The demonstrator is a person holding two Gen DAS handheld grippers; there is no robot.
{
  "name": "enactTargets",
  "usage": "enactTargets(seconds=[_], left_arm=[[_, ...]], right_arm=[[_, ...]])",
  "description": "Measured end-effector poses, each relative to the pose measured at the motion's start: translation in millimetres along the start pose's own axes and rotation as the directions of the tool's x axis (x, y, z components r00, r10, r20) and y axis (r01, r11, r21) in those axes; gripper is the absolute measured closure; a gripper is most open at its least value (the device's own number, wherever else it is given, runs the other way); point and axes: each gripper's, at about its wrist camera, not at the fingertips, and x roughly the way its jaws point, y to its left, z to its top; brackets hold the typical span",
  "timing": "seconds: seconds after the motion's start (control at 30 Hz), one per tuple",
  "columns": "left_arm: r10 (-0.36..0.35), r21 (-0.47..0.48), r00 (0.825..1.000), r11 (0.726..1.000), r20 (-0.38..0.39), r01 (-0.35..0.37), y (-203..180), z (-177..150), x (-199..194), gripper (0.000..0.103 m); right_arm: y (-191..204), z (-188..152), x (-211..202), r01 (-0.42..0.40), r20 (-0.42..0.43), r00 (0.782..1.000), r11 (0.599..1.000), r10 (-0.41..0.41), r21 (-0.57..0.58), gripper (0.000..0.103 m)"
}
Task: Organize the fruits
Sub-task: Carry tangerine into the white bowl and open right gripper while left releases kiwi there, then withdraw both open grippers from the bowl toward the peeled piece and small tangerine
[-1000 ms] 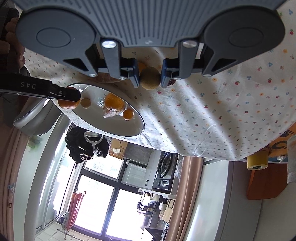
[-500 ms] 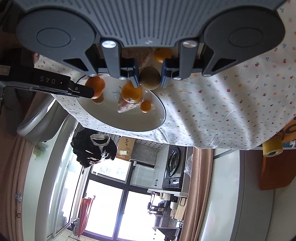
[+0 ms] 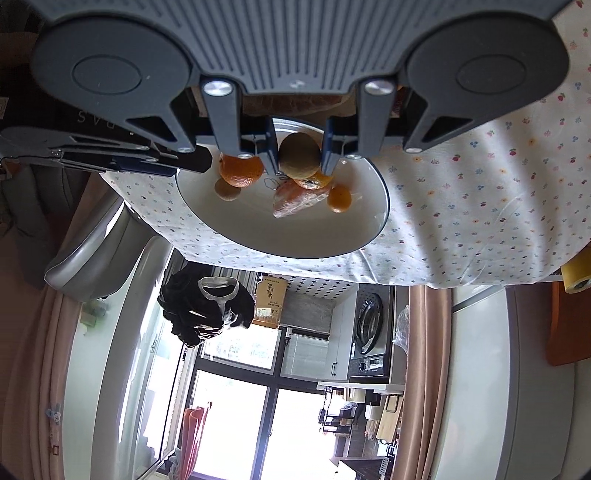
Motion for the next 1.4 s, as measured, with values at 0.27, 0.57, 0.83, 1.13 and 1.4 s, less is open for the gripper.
enactTargets(seconds=[0.27, 0.57, 0.83, 1.13, 1.4], left_arm=[[0.008, -0.025, 1.000, 1.000, -0.012, -0.009, 1.6, 7.4, 1.2, 0.071], [0.083, -0.035, 0.996, 0.996, -0.009, -0.084, 20.6, -2.0, -19.9, 0.057], [0.190, -0.047, 0.982, 0.981, 0.014, -0.189, 37.5, -2.7, -50.5, 0.023], [0.241, -0.021, 0.970, 0.970, 0.024, -0.240, 42.5, -13.8, -75.5, 0.022], [0.278, -0.001, 0.960, 0.961, 0.014, -0.278, 44.8, -19.9, -86.9, 0.022]], right_arm=[[-0.3, 0.0, -4.1, -0.005, 0.012, 1.000, 1.000, 0.005, -0.001, 0.051], [7.6, -2.6, -7.0, -0.018, 0.015, 1.000, 0.999, 0.019, -0.039, 0.045], [22.6, -3.4, -15.1, -0.070, 0.028, 0.997, 0.994, 0.072, -0.085, 0.039], [37.6, -5.1, -20.7, -0.139, 0.017, 0.990, 0.981, 0.143, -0.133, 0.039], [49.9, -6.6, -25.5, -0.186, 0.000, 0.982, 0.967, 0.189, -0.176, 0.038]])
